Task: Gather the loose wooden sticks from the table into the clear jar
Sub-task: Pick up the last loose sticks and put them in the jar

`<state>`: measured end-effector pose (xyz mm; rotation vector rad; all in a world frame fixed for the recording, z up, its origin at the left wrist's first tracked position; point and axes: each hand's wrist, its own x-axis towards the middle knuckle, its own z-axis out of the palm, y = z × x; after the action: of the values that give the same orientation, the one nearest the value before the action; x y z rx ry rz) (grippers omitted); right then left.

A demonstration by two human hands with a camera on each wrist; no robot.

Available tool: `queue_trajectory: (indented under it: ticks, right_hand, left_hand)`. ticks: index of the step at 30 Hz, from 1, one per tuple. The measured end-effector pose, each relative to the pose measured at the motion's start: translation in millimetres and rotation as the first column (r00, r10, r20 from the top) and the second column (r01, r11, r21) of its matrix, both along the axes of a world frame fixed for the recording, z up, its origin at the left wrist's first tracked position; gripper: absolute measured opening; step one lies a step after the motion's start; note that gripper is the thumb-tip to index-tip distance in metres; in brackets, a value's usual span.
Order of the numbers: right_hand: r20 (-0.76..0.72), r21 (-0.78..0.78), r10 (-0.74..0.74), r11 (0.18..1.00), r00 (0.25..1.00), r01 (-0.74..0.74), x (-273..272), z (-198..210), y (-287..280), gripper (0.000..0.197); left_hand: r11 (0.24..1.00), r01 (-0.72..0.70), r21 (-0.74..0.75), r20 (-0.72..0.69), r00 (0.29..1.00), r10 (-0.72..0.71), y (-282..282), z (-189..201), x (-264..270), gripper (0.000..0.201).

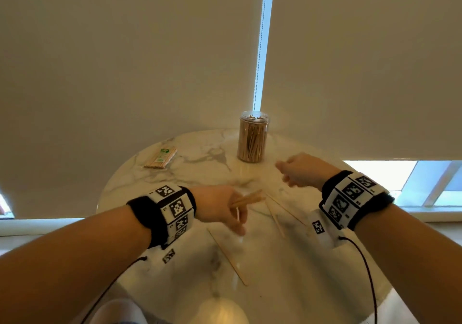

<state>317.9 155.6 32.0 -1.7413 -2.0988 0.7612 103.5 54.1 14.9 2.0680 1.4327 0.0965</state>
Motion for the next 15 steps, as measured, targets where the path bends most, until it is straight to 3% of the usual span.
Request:
queue_trajectory:
  ticks: [3,6,7,10,13,15]
  right_hand:
    - [0.37,-0.056,-0.06,0.995,0.927,0.087,37,-11,-5,0.036]
    - [0.644,-0.11,-0.035,0.984,0.765,0.138,43,-17,-14,0.063]
    - [0.669,-0.126,-0.024,0.981,0.743,0.145,39,-19,-17,0.069]
    - [0.599,-0.149,0.011,0.984,0.801,0.098,19,-24,-23,0.076]
    - [0.565,-0.139,0.089,0.99,0.82,-0.012,-7,-31,-24,0.069]
    - [0.563,-0.131,0.139,0.988,0.815,-0.079,-21,-33,-23,0.057]
  left_hand:
    - [0.989,0.075,-0.125,-0.18,0.979,-0.097,-12,-18,-4,0.032]
    - [0.995,0.085,-0.05,-0.222,0.971,-0.094,-12,-26,-5,0.023]
    - [0.996,0.089,-0.018,-0.241,0.966,-0.091,-9,-26,-5,0.021]
    - [0.997,0.056,0.046,-0.287,0.957,-0.041,2,-29,-8,0.023]
    - [0.987,-0.026,0.159,-0.383,0.92,0.086,18,-36,-12,0.021]
    - [0.963,-0.127,0.236,-0.337,0.919,0.204,29,-40,-17,0.011]
